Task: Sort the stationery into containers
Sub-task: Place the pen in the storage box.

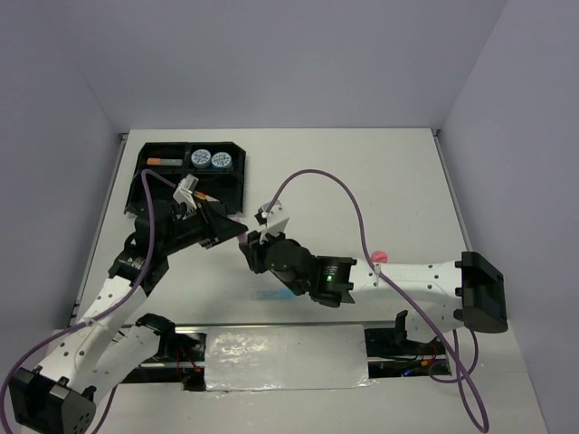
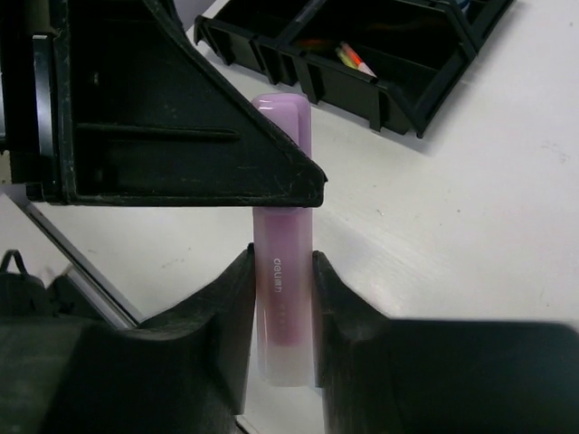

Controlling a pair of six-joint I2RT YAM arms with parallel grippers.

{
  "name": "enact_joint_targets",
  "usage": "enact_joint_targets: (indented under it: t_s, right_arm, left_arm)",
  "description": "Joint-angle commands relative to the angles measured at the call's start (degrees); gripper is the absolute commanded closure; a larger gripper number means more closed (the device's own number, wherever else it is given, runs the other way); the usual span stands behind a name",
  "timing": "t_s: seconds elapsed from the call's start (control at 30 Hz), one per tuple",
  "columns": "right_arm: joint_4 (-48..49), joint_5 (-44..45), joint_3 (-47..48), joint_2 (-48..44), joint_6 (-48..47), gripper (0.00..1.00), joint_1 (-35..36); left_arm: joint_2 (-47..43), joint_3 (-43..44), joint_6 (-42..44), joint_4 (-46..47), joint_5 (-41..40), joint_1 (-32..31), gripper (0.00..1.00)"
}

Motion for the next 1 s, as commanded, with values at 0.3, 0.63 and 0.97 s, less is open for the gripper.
enact_joint_targets:
  t_s: [0.3, 0.63, 0.97]
  right_arm:
    - [-6.4, 1.3, -7.7, -18.5, 4.1, 0.23, -2.9]
    - [-16.6, 0.4, -14.5, -34.1, 6.9, 0.23, -2.6]
    - [-19.7, 0.0, -15.5, -37.4, 5.9, 0.23, -2.4]
  left_arm:
    - [18.9, 22.6, 5.2, -18.2, -33.0, 6.9, 1.00]
    - [45.1, 48.0, 1.9, -15.3, -44.0, 26.8, 0.97]
    - [62.0, 53.5, -0.5, -2.0, -38.5, 33.6, 0.88]
